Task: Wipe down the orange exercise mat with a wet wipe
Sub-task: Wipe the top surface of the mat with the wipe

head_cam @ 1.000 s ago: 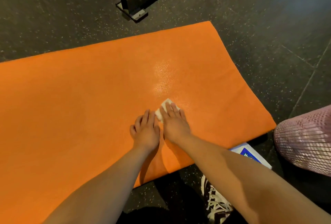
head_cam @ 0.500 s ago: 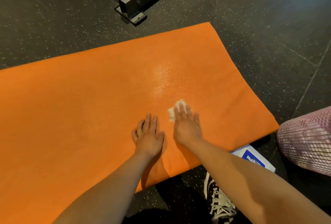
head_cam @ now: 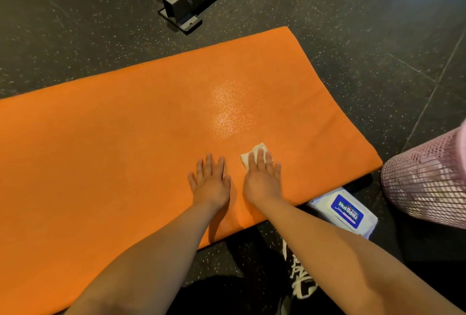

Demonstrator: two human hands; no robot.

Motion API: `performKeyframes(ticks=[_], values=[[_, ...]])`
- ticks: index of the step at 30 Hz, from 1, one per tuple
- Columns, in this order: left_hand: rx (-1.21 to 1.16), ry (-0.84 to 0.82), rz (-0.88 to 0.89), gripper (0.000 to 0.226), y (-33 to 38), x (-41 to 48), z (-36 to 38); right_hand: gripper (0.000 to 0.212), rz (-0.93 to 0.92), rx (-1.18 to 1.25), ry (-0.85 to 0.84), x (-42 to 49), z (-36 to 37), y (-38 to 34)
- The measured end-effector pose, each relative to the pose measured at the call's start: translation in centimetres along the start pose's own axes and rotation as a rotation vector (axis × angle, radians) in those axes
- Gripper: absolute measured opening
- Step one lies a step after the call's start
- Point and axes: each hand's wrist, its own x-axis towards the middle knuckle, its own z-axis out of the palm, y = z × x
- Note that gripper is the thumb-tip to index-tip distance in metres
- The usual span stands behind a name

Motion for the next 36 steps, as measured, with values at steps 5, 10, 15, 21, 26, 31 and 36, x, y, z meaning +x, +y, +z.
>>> performKeyframes(ticks=[5,10,15,21,26,31,36], values=[[-0.015,-0.022,-0.011,0.057,0.4,-0.9,0.0,0.06,-0.275,0.009,-0.077,-2.3,1.1,-1.8],[0.028,-0.019,-0.004,0.057,-0.1,-0.8,-0.1,0.068,-0.018,-0.006,-0.012,-0.3,0.0,0.8],[-0.014,-0.004,-0.018,0.056,0.2,-0.5,-0.2,0.065,-0.149,0.024,-0.073,-1.3,0.8,-1.6],[-0.012,0.014,-0.009,0.055,0.0,-0.4,-0.4,0.065,-0.077,-0.015,-0.045,1.2,-0.6,1.0],[-0.016,0.036,-0.035,0.052,0.3,-0.3,-0.7,0.065,-0.136,0.075,-0.095,1.4,-0.4,-1.8],[0.005,0.125,-0.056,0.054,0.0,1.3,-1.9,0.06,-0.303,-0.055,-0.055,3.4,-0.6,-1.2],[0.065,0.117,-0.07,0.054,-0.1,3.2,-2.9,0.064,0.007,0.116,-0.006,5.9,-2.0,-1.6]])
